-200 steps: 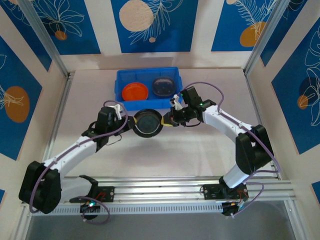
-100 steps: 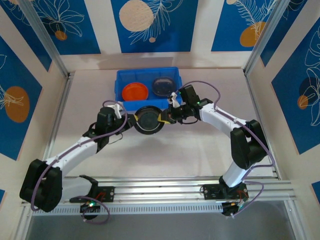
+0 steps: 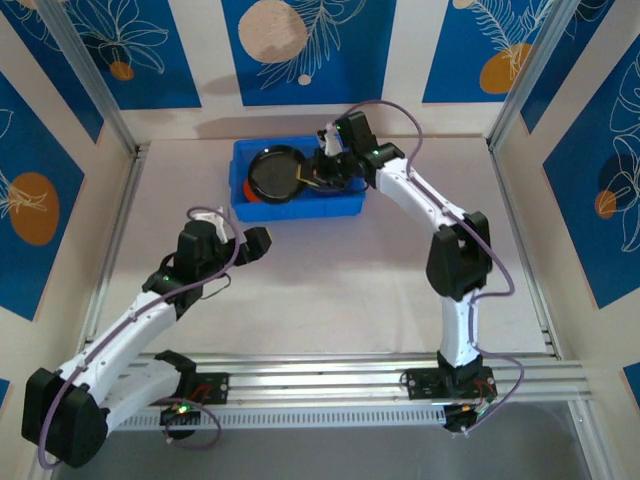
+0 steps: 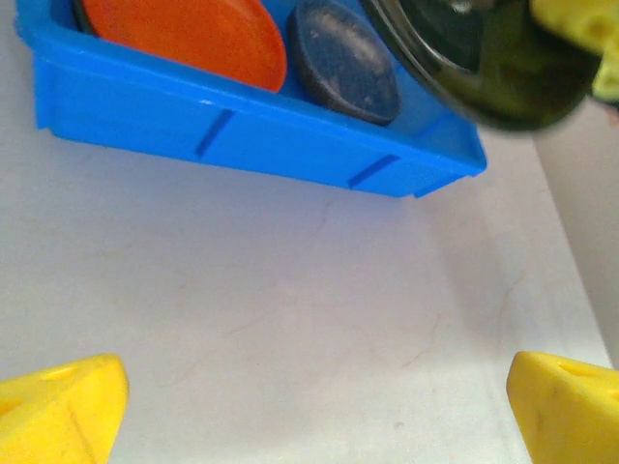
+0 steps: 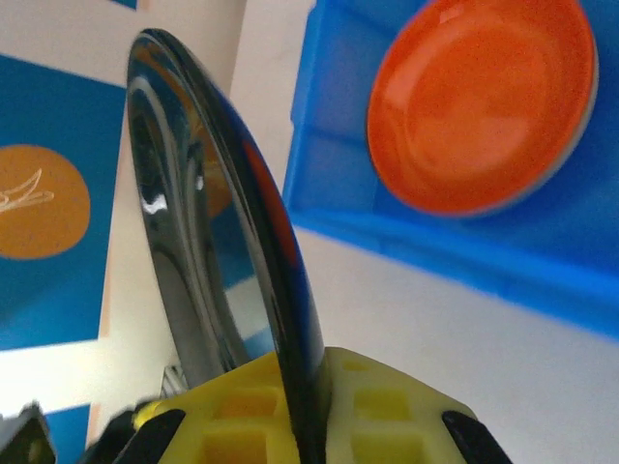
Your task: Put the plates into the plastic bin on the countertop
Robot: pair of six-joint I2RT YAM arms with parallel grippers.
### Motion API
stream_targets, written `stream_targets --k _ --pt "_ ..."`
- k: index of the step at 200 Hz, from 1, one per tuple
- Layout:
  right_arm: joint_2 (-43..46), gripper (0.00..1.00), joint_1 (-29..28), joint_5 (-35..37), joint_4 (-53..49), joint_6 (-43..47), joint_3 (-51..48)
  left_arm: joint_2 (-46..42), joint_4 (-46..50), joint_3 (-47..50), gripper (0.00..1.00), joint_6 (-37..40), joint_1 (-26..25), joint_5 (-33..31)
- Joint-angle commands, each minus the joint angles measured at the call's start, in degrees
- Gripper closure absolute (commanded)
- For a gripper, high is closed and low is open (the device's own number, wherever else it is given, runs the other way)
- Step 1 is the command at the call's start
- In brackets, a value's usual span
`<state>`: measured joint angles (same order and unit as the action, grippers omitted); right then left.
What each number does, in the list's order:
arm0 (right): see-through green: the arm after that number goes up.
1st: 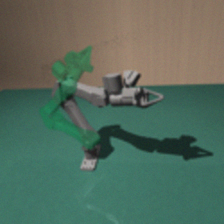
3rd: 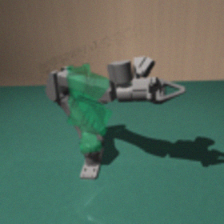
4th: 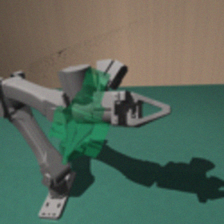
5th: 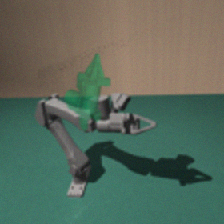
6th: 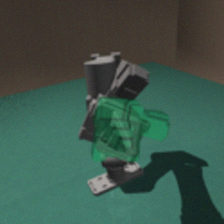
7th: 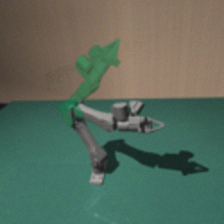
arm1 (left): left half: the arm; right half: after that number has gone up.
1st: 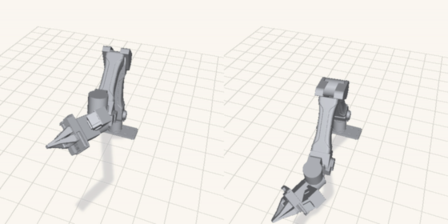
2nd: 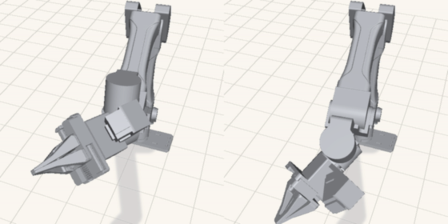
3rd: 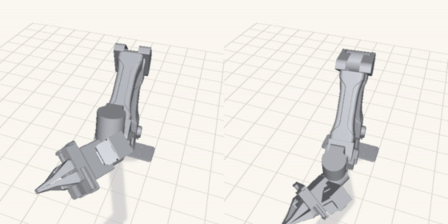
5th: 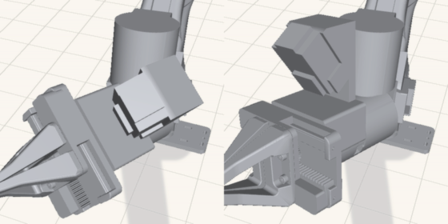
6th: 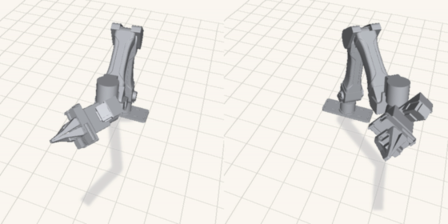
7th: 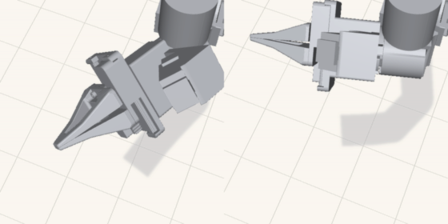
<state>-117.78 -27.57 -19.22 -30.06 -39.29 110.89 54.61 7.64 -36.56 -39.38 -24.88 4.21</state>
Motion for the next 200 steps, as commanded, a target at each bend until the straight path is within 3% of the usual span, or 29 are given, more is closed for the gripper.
stream_targets --k 1,38,74,140,200 --pt "-6.63 1.0 0.33 0.3 -4.63 -0.68 10.21 -1.31 6.35 -2.58 0.0 3.41 -0.32 -2.89" --pt "-19.0 1.0 0.41 0.93 -9.74 -1.43 30.1 -3.42 8.63 -3.24 0.0 4.74 -0.21 -3.82" --pt "-27.34 1.0 0.59 -0.46 -9.97 -4.27 40.1 -3.07 10.08 -4.2 0.0 6.14 -0.1 -4.34" --pt "-33.3 1.0 0.59 0.18 -4.18 -9.6 40.47 -1.95 11.13 -4.22 0.0 6.81 0.19 -5.09" --pt "-38.07 1.0 0.41 2.83 -5.75 -13.16 43.79 0.28 10.59 -4.06 0.0 7.55 1.33 -4.07"
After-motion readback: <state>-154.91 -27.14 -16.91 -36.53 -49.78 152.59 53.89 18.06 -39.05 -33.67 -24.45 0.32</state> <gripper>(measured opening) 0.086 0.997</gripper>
